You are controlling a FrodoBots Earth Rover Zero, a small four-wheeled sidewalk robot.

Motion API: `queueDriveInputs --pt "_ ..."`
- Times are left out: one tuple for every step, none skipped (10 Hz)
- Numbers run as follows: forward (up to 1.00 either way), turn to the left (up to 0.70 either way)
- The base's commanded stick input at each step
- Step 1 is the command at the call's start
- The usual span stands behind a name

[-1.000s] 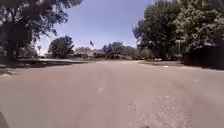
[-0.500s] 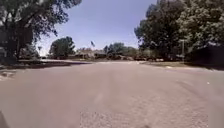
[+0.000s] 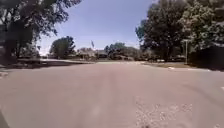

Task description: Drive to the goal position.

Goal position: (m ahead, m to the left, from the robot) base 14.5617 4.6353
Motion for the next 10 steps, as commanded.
queueDriveInputs --pt "0.85 0.00" --pt "0.85 0.00" --pt "0.85 0.00" --pt "0.85 0.00" --pt "0.85 0.00" --pt "0.85 0.00" --pt "0.85 0.00" --pt "0.85 0.00" --pt "0.85 0.00" --pt "0.85 0.00"
